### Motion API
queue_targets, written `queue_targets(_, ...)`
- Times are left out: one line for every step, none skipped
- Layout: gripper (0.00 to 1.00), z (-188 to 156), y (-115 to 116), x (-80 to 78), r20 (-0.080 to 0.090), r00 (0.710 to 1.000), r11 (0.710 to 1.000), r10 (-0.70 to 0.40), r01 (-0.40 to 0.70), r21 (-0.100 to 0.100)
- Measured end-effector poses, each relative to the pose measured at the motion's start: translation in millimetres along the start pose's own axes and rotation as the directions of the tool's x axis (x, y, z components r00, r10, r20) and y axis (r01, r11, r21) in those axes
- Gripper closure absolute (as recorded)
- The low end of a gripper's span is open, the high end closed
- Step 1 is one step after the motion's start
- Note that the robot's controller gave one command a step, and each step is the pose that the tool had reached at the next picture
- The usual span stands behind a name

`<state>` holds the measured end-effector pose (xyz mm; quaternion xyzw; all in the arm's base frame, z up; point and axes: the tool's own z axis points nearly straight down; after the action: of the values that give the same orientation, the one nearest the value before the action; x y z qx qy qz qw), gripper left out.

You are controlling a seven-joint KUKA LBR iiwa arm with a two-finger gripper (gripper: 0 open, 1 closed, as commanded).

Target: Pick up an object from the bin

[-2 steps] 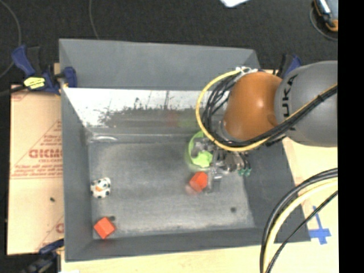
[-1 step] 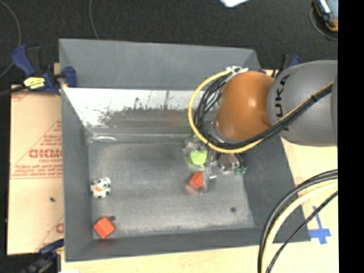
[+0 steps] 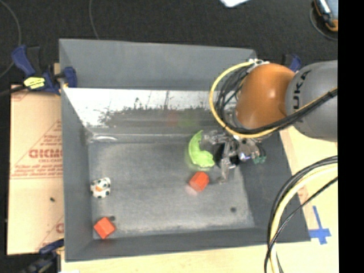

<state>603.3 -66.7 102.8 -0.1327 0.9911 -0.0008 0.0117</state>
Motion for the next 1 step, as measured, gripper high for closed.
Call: queue_targets(0.00,9.6,0.9,-0.5,0.000,1.000,1.000,0.025,-0.025,0.002)
